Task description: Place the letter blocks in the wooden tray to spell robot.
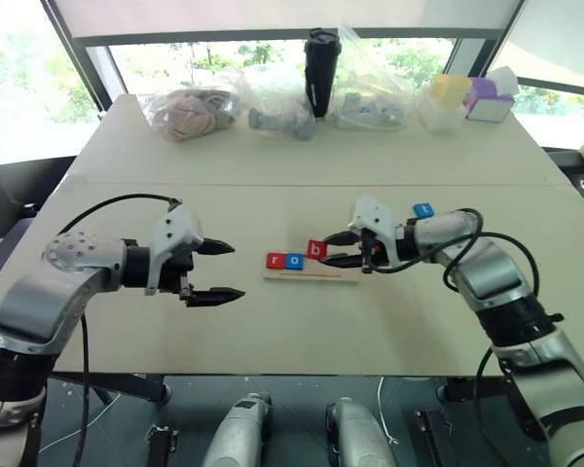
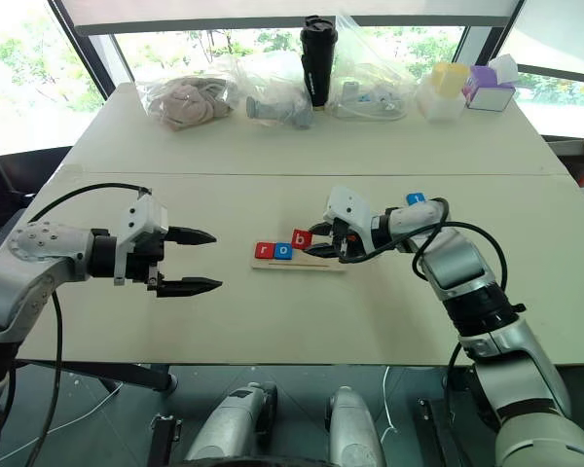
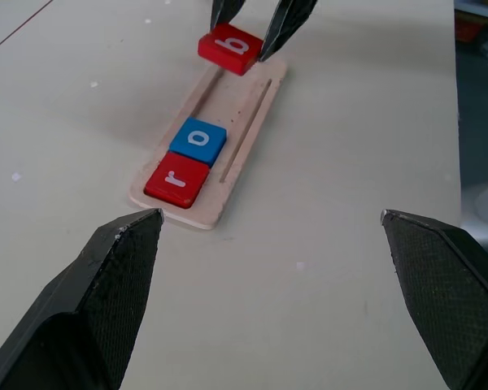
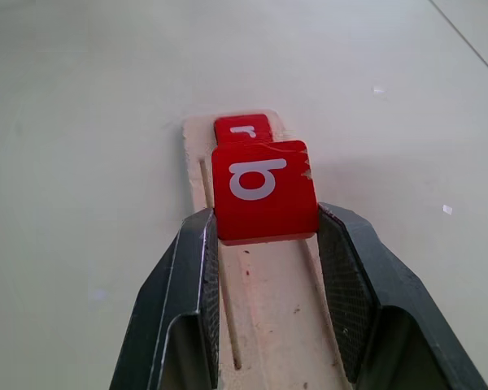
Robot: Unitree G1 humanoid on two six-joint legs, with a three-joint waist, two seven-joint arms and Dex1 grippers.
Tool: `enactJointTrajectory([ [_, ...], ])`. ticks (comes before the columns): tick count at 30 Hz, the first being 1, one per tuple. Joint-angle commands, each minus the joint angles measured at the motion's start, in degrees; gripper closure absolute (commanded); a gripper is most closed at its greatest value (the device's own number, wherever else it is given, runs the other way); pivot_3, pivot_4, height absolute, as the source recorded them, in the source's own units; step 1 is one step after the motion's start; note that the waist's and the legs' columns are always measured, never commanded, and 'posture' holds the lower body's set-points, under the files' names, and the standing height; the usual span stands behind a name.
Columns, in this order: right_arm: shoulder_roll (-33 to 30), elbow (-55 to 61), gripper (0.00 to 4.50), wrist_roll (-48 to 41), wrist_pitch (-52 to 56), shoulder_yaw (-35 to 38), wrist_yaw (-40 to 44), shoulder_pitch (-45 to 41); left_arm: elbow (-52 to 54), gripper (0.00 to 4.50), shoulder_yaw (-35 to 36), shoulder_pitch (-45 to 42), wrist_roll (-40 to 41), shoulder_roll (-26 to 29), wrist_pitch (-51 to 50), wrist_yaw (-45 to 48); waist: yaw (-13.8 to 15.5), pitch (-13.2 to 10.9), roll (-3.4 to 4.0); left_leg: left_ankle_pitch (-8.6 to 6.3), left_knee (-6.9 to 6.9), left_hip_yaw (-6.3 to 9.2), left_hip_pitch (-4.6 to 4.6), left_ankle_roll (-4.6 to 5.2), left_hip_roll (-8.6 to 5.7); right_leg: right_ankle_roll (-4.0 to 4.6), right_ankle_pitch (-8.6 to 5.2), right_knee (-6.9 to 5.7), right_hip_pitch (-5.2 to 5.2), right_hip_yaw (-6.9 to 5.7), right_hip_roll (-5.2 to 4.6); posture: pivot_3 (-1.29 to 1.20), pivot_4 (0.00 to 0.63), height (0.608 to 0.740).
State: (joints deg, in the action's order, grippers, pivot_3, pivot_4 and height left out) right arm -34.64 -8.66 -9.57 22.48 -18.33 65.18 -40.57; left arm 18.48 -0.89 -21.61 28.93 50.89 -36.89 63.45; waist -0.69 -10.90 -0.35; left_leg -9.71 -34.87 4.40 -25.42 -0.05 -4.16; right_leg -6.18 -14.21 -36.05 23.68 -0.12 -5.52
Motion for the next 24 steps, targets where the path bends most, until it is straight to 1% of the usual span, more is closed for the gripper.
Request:
enactJointTrajectory([
  [1,1.1,-4.3,3.38,2.4,-5.1,-1.4,2.0,-2.6,2.9,0.0,2.5,0.6,1.5,0.2,-0.4,-1.0,0.0,0.0,0.0,0.02,0.0,0.0,0.0,0.02,0.0,-0.01,0.0,-0.03,0.01,0.0,0.01,0.0,0.15,0.74],
  [8,3.9,-12.7,3.38,5.6,-11.5,-2.3,3.4,-5.2,4.1,0.0,2.8,1.5,2.2,0.2,-0.8,-2.4,-0.1,0.0,0.01,0.01,-0.01,0.0,0.04,0.0,0.01,-0.02,0.02,-0.1,0.01,0.0,0.17,0.0,0.15,0.74],
  [13,4.8,-14.8,3.38,6.5,-13.0,-1.9,4.4,-5.8,4.3,0.0,2.6,2.1,2.2,0.2,-0.7,-3.2,-0.1,0.0,0.01,0.03,-0.01,0.0,0.05,0.02,0.0,-0.15,0.09,-0.11,0.0,0.0,0.21,0.0,0.15,0.74],
  [24,5.7,-18.3,3.38,7.3,-13.9,-1.0,4.6,-7.4,4.0,0.0,2.2,2.4,1.9,0.0,-0.1,-4.1,-0.1,0.0,0.01,0.02,0.0,0.0,0.06,-0.02,0.01,-0.14,0.09,-0.13,0.02,0.02,0.24,0.0,0.15,0.74],
])
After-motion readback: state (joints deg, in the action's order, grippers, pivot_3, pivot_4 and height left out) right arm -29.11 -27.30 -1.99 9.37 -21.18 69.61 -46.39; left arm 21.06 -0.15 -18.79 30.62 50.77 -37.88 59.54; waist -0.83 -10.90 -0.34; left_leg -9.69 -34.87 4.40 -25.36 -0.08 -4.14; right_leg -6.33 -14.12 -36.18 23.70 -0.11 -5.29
